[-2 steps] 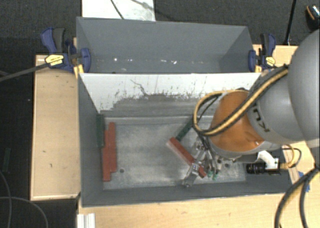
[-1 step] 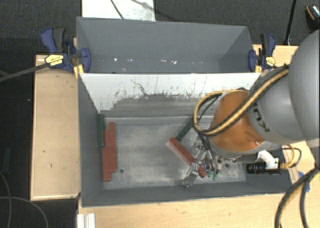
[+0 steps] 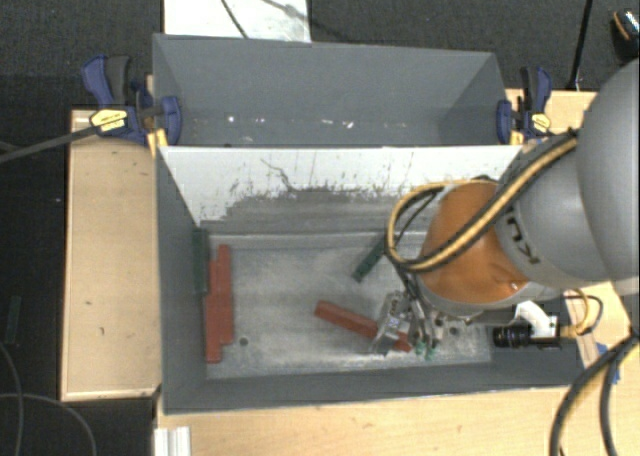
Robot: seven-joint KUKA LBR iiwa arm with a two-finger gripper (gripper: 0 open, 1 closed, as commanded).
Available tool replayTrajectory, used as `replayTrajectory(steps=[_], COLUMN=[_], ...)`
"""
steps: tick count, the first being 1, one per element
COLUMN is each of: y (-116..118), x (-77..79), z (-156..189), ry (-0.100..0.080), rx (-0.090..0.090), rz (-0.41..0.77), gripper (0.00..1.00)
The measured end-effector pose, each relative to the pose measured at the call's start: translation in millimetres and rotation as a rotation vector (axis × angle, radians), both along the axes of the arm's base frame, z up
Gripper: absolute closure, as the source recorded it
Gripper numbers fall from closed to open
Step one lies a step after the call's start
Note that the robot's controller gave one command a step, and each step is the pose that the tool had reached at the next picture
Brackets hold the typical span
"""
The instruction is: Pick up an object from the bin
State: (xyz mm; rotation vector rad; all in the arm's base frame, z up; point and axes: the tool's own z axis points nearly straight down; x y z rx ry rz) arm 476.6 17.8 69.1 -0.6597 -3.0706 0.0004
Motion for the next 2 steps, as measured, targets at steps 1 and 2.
replayTrajectory(steps=[1, 2], y=[-0.1, -0.3], x=[0.4, 1.9], z=[3.5, 53.0], ry=[-0.003, -0.006], rx=[0.0, 0.0], rz=[0.003, 0.01], gripper=[1.0, 1.0])
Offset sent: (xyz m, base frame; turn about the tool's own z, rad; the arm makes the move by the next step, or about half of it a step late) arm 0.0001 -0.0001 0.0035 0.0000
